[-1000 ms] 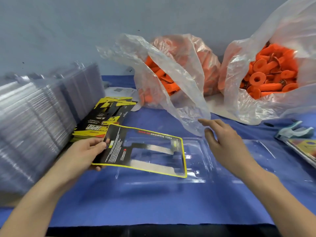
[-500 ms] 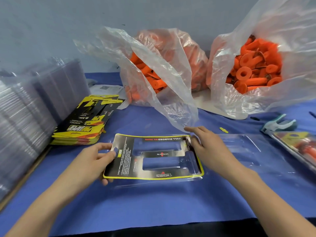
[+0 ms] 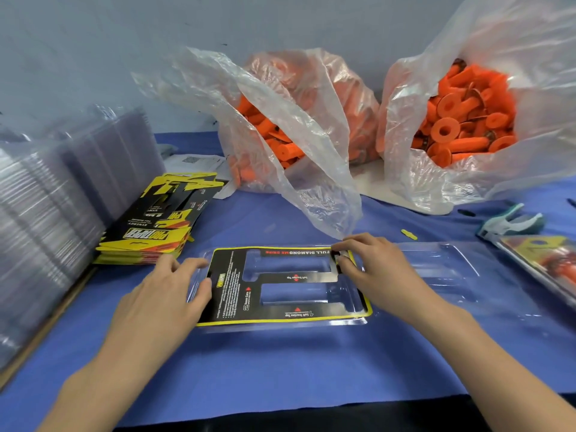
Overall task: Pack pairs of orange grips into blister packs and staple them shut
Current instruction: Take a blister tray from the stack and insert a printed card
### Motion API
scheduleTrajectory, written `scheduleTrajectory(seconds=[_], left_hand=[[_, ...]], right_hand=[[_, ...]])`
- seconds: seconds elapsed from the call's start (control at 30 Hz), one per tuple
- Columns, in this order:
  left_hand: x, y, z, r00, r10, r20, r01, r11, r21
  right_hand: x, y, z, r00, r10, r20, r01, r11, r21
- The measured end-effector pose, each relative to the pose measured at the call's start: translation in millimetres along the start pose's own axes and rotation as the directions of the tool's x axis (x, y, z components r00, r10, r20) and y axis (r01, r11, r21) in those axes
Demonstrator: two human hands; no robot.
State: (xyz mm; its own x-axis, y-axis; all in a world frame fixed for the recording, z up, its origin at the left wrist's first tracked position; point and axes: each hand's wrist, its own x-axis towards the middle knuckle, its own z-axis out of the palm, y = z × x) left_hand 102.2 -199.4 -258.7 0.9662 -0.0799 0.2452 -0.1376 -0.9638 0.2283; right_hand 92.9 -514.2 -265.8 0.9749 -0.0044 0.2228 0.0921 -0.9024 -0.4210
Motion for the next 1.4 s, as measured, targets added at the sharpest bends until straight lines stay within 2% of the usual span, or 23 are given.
scheduleTrajectory(seconds=[0.07,0.17,0.33,0.47,0.6,0.7,0.8,0.97,1.07,1.13,1.2,1.23,1.3,1.4], left_hand=[[2.3,0.4,1.9,0.999,-0.034,0.014,0.035,0.987,-0.154],[7.9,3.2,6.1,0.989,-0.089,0.121,0.132,0.900,-0.416],[16.2,-0.2,11.6,0.962,-0.162,0.221,0.262,0.783,-0.565],[16.4,-0.8,17.0,0.958,-0.126,0.258,0.273,0.676,-0.685],[15.0,0.4,17.9,0.945,-0.151,0.289,0.322,0.576,-0.752],[13.8,3.0,18.4,0.955,-0.130,0.265,0.288,0.605,-0.742],[11.4,4.0,19.4,0.971,-0.090,0.221,0.220,0.696,-0.684],[8.4,4.6,20.5,0.992,-0.038,0.123,0.103,0.806,-0.583],[7.7,3.7,21.4,0.993,-0.061,0.101,0.105,0.847,-0.521],[7.7,4.5,17.7,0.997,-0.078,-0.024,0.062,0.917,-0.393],[9.2,16.4,8.1,0.977,0.078,-0.200,-0.129,0.957,-0.258],[10.6,26.2,4.0,0.960,0.172,-0.222,-0.226,0.943,-0.245],[13.2,46.9,2.4,0.939,0.310,-0.150,-0.341,0.896,-0.284],[16.6,66.7,16.1,0.909,0.417,0.018,-0.395,0.872,-0.289]], right_hand=[[-0.3,-0.1,1.1,1.000,0.005,-0.003,-0.005,1.000,-0.014],[-0.2,-1.2,1.1,1.000,-0.002,-0.015,0.001,0.999,-0.038],[1.6,-5.2,1.7,0.999,-0.034,0.043,0.039,0.991,-0.131],[3.6,-6.7,1.6,0.996,-0.025,0.080,0.031,0.996,-0.082],[10.4,0.9,-1.5,0.993,0.005,0.121,0.000,0.999,-0.035],[15.7,2.8,-4.6,0.986,0.049,0.158,-0.043,0.998,-0.043],[20.0,3.2,-5.2,0.983,0.077,0.164,-0.066,0.995,-0.070],[22.7,0.9,-0.1,0.995,0.066,0.075,-0.064,0.997,-0.034],[24.0,0.5,2.0,1.000,0.025,0.012,-0.025,0.999,-0.028],[24.6,1.1,2.6,1.000,0.016,0.001,-0.016,1.000,-0.019],[24.7,2.0,2.2,1.000,0.017,0.001,-0.017,1.000,-0.010],[24.5,2.1,1.8,1.000,0.017,0.002,-0.017,1.000,-0.010],[24.6,1.7,1.0,1.000,0.012,0.002,-0.012,1.000,-0.023],[25.2,0.5,1.0,1.000,0.008,-0.002,-0.008,1.000,-0.014]])
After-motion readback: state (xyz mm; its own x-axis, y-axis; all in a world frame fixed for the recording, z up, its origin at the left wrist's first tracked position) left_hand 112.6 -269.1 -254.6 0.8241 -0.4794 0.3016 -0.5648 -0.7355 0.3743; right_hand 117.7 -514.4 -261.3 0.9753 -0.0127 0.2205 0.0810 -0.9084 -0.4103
